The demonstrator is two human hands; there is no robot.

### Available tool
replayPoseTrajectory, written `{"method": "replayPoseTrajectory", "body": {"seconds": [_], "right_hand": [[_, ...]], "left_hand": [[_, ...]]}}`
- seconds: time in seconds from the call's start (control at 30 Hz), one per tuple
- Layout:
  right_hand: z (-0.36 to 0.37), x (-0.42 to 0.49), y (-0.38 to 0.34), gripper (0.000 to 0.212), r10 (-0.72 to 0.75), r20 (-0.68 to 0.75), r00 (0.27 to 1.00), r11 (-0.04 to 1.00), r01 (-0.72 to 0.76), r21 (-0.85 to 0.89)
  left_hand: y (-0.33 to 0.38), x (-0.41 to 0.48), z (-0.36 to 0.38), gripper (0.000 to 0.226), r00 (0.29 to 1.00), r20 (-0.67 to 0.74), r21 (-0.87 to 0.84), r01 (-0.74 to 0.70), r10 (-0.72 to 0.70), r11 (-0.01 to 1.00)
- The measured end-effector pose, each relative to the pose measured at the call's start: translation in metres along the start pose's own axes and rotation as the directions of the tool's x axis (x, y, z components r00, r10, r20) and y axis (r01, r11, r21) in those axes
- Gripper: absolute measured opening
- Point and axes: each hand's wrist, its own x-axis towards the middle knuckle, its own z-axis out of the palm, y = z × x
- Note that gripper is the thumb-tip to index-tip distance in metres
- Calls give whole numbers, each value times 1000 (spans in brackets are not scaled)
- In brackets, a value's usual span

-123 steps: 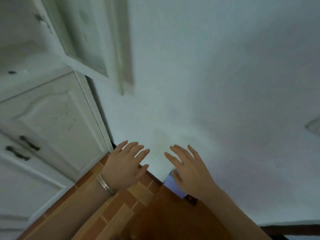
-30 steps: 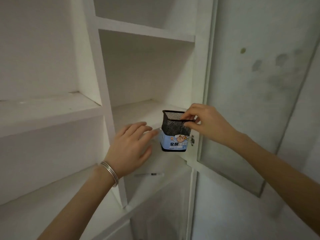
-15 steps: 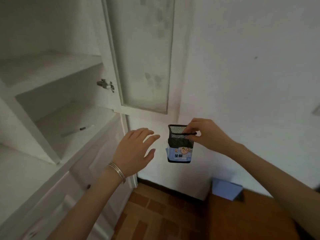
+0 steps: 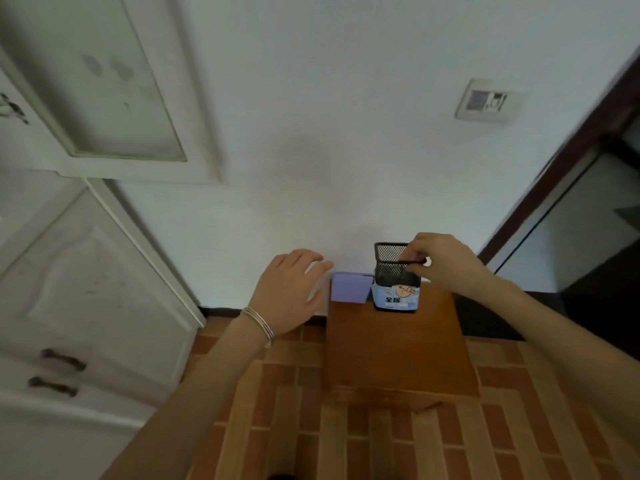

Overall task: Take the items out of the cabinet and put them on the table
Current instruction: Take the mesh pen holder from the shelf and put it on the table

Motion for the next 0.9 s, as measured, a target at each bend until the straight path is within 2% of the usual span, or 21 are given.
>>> {"method": "replayPoseTrajectory", "body": {"seconds": [0.2, 0.4, 0.53, 0.73, 0.9], "right_hand": [[1, -43, 91, 17, 54, 58, 997, 999, -54, -5], [26, -45, 146, 15, 81, 118, 990, 997, -83, 8], [52, -25, 166, 14, 97, 155, 983, 994, -103, 28], [102, 9, 188, 12, 138, 166, 976, 987, -150, 60], [163, 40, 225, 14, 154, 106, 982, 988, -156, 17]], "left_hand": [[79, 37, 68, 42, 996, 85, -70, 0, 6, 998], [120, 55, 121, 48, 986, 162, -86, 55, -41, 995], [121, 75, 153, 50, 981, 190, -77, 65, -50, 995], [106, 100, 226, 52, 942, 334, -99, 52, -16, 994], [89, 109, 313, 54, 920, 392, -74, 55, -22, 996]]}}
